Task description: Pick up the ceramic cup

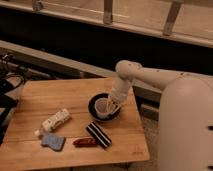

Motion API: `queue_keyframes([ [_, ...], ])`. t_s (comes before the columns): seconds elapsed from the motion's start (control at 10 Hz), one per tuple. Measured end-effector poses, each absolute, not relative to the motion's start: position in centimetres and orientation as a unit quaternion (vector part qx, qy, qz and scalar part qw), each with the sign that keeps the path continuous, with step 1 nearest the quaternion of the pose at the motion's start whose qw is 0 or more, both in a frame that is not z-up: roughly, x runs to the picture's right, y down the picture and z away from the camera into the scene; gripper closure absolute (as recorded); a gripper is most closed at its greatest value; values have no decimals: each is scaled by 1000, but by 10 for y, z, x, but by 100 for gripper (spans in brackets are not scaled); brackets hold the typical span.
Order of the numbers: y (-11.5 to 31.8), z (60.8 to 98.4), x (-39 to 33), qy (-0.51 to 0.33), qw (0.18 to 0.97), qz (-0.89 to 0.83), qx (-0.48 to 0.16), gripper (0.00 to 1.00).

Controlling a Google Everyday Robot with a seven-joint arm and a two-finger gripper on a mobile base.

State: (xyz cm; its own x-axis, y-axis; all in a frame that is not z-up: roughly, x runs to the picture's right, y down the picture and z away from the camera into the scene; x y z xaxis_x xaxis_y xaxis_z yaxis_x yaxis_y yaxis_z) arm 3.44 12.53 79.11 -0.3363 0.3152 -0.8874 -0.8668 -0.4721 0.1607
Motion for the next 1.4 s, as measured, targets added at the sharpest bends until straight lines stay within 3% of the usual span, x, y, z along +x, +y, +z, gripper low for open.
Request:
queue_keyframes([
  [0.2,123,788,27,341,401,725,-444,100],
  [0.4,105,769,30,325,415,737,-422,100],
  [0.6,95,756,29,323,415,729,-438,100],
  [1.4,72,733,22,314,437,722,-435,100],
])
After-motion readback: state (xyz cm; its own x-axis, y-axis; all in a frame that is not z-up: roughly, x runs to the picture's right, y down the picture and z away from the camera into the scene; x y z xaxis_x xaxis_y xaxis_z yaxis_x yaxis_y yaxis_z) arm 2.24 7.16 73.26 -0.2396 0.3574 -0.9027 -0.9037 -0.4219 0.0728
